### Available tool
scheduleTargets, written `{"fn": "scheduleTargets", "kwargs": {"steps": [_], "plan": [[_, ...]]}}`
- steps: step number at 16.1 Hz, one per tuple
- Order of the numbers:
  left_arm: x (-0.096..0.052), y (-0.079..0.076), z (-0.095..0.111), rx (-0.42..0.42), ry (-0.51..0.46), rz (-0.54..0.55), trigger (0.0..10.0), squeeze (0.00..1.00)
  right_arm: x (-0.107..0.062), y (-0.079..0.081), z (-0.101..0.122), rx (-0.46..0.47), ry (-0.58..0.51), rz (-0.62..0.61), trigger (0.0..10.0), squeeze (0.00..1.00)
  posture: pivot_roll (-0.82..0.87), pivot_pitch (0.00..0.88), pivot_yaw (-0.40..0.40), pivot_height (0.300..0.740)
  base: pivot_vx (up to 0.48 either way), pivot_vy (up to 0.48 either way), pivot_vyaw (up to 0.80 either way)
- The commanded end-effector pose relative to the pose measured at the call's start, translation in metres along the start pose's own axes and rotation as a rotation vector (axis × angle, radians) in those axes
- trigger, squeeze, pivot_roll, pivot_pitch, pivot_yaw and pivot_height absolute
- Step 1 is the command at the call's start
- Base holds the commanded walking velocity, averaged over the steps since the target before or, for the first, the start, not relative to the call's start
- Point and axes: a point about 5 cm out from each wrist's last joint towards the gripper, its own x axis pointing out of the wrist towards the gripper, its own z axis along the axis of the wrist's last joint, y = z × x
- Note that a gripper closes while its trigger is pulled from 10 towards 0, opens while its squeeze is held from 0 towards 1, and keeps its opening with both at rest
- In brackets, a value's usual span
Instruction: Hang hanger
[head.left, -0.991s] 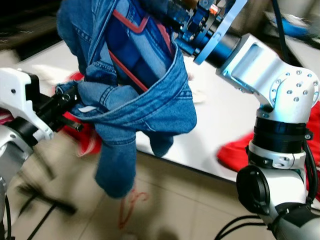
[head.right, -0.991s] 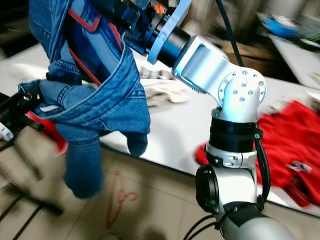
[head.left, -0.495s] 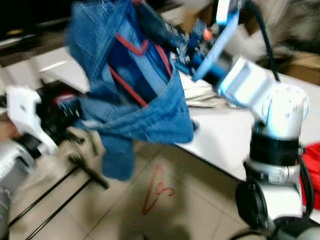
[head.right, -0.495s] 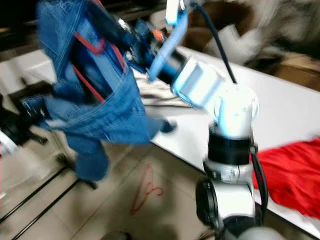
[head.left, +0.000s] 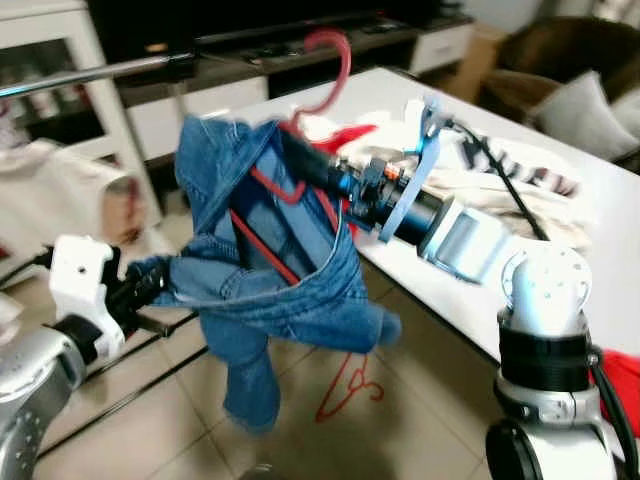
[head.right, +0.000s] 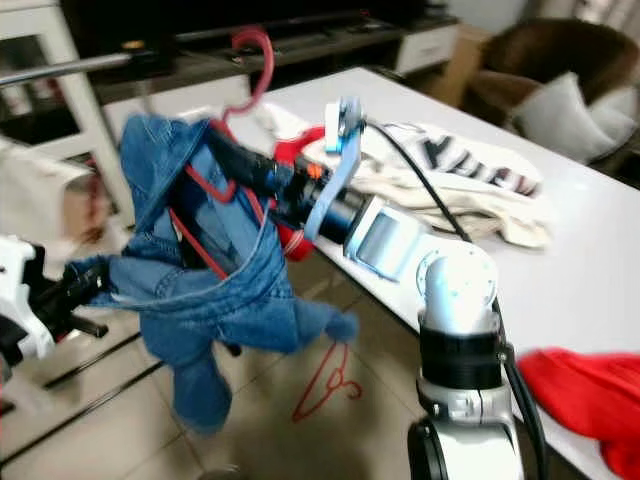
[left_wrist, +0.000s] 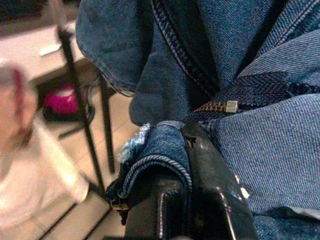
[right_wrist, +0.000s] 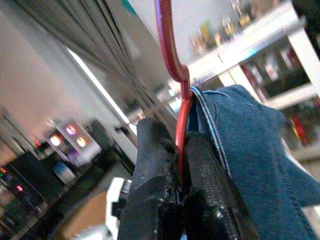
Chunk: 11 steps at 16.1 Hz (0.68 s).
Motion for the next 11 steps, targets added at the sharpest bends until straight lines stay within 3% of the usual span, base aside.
{"fn": "scheduleTargets", "kwargs": {"steps": [1,3,4,5,8,11], "plan": [[-0.006,0.013,-0.031,0.0,0.162,0.102,10.0,0.0,-0.008,-0.003,0.012,-0.082,-0.096,-0.044,10.0,0.0,0.04,0.0,-0.033,0.74,0.0,0.0,0.74],[-0.007,0.011,-0.043,-0.013,0.22,0.107,10.0,0.0,-0.015,-0.028,-0.002,-0.127,-0.082,-0.214,10.0,0.0,0.04,0.0,-0.031,0.74,0.0,0.0,0.75],[-0.008,0.011,-0.047,-0.023,0.233,0.112,10.0,0.84,-0.02,-0.04,-0.009,-0.131,-0.086,-0.292,10.0,0.0,0.04,0.0,-0.028,0.74,0.0,0.0,0.74],[-0.009,0.009,-0.05,-0.037,0.235,0.092,10.0,1.0,-0.025,-0.055,-0.019,-0.15,-0.073,-0.378,10.0,0.0,0.04,0.0,-0.028,0.74,0.0,0.0,0.74],[-0.016,-0.004,-0.052,-0.028,0.269,-0.055,10.0,1.0,-0.043,-0.096,-0.042,-0.197,-0.031,-0.596,10.0,0.0,0.04,0.0,-0.037,0.74,0.0,0.0,0.74],[-0.023,-0.007,-0.049,-0.03,0.281,-0.113,10.0,1.0,-0.053,-0.115,-0.049,-0.259,-0.02,-0.703,10.0,0.0,0.06,0.0,-0.063,0.74,0.0,0.0,0.74]]}}
